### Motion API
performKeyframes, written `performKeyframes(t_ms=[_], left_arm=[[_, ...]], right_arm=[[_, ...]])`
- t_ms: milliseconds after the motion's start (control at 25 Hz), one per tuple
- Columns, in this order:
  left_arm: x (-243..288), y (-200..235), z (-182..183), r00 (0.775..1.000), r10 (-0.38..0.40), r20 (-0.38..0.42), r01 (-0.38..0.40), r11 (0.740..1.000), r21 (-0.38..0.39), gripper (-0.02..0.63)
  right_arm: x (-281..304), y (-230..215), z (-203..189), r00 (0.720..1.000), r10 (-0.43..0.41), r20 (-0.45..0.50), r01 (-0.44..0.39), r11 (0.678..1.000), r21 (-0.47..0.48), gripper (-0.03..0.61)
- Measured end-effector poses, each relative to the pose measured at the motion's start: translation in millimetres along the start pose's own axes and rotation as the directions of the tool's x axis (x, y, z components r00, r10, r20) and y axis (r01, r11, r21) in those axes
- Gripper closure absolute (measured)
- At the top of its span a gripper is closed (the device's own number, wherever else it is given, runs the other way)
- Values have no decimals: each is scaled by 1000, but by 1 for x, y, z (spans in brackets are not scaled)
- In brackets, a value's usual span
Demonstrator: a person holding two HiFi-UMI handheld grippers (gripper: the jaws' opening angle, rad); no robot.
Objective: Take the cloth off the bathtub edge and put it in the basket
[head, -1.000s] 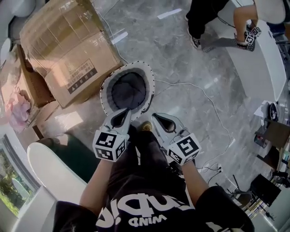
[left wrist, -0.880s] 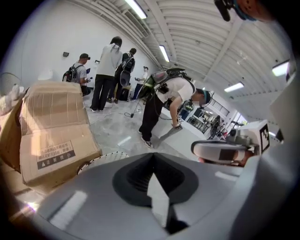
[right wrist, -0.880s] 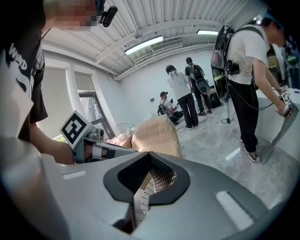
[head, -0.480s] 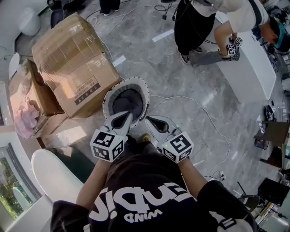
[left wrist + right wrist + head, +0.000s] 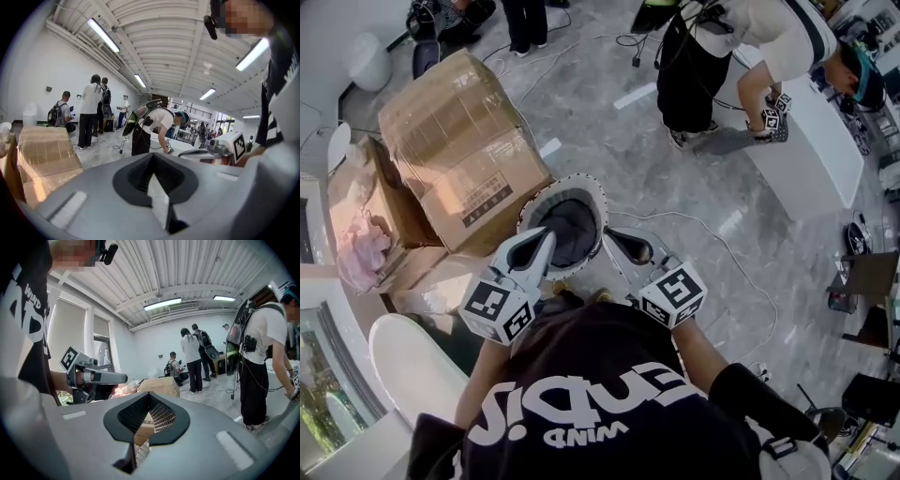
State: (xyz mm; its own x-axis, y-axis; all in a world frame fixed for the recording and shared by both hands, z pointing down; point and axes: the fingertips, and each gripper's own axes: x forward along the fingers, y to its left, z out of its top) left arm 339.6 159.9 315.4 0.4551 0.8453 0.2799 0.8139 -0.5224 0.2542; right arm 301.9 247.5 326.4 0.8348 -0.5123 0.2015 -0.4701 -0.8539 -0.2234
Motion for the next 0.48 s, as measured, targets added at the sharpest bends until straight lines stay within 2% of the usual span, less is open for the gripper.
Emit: performKeyframes(t_ms=[280,480], left_arm=[[-15,-2,16,998,13,60,-19,995,94,618],[-15,-1,19,997,12,73,-21,993,115,617]], right_arm=[[-1,8,14,1000,11,28,-10,1000,-20,569],[1,3,21,999,1,52,-1,1000,-15,569]])
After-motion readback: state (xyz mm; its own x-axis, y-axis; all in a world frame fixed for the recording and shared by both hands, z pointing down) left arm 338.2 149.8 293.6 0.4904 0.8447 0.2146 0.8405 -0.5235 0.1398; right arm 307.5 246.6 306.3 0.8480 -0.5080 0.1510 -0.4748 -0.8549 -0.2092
